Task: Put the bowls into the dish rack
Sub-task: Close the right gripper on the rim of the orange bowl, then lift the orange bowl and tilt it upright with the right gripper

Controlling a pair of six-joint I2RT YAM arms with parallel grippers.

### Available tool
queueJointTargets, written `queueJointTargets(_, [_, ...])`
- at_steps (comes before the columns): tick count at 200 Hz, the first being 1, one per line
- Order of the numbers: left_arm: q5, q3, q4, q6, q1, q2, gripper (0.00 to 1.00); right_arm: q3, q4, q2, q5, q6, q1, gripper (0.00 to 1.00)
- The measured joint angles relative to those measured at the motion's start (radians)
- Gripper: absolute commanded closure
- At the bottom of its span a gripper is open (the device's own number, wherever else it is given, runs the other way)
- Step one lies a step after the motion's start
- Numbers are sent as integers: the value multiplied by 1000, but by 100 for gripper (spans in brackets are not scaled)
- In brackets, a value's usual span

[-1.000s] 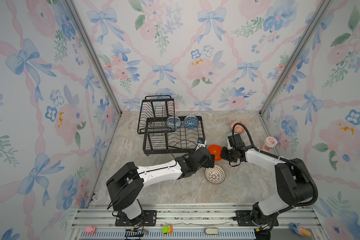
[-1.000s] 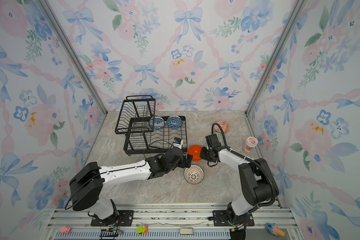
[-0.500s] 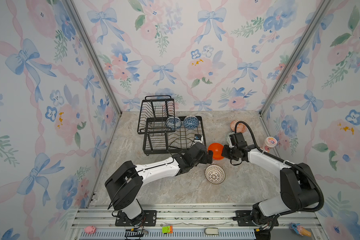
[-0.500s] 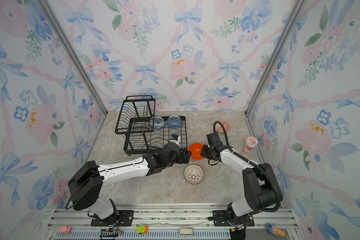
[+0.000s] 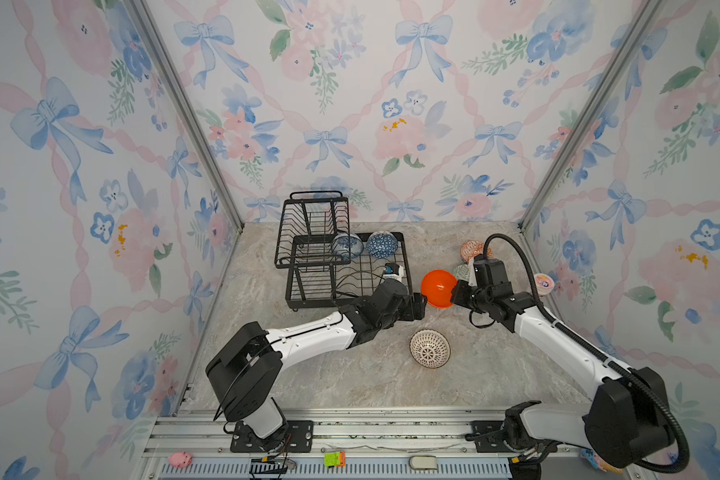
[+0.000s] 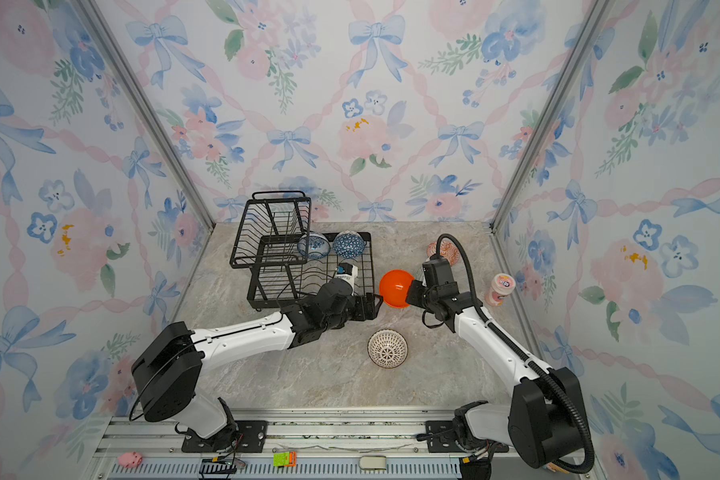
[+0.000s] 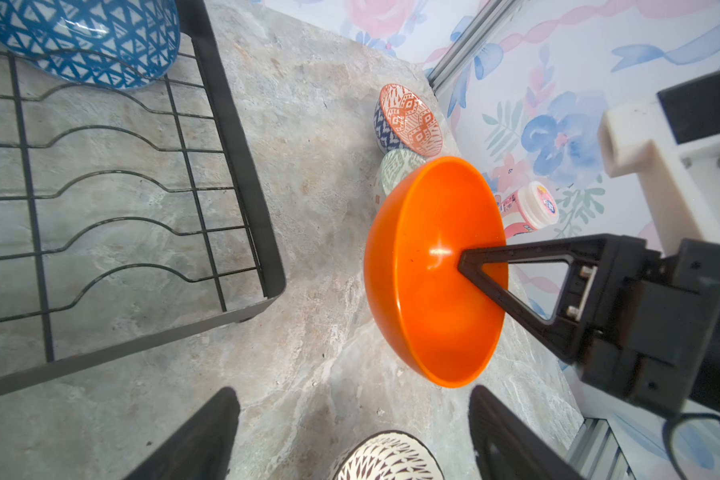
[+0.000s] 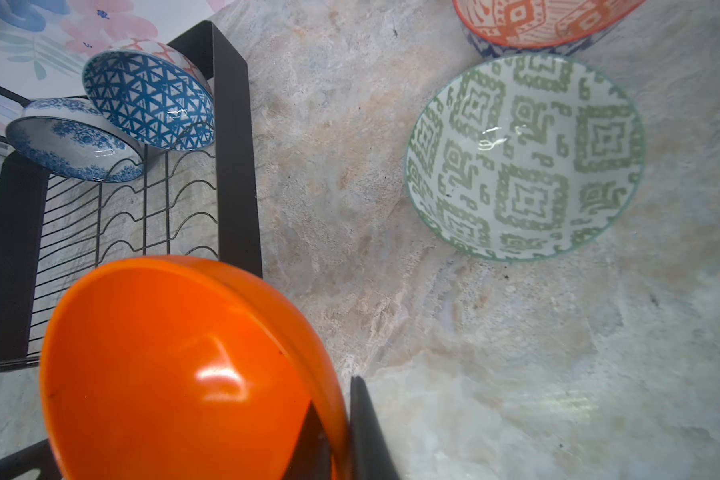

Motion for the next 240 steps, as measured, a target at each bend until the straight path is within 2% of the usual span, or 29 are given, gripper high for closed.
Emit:
queueJointTargets(135, [-3,12,75,-47,0,60,45,-92,152,-93,6,-49,74,94])
queueJointTargets(172, [-23,12,84,-51,0,61,57,-105,187,-101,8,-61,112,93])
queueJointTargets(213, [-42,11,106,-66,0,61,78,-109,201,-105,14,-76,135,91])
queueJointTargets(240, [-68,6,109,-72,6,59,83,-110,203,-105,17,-83,142,89])
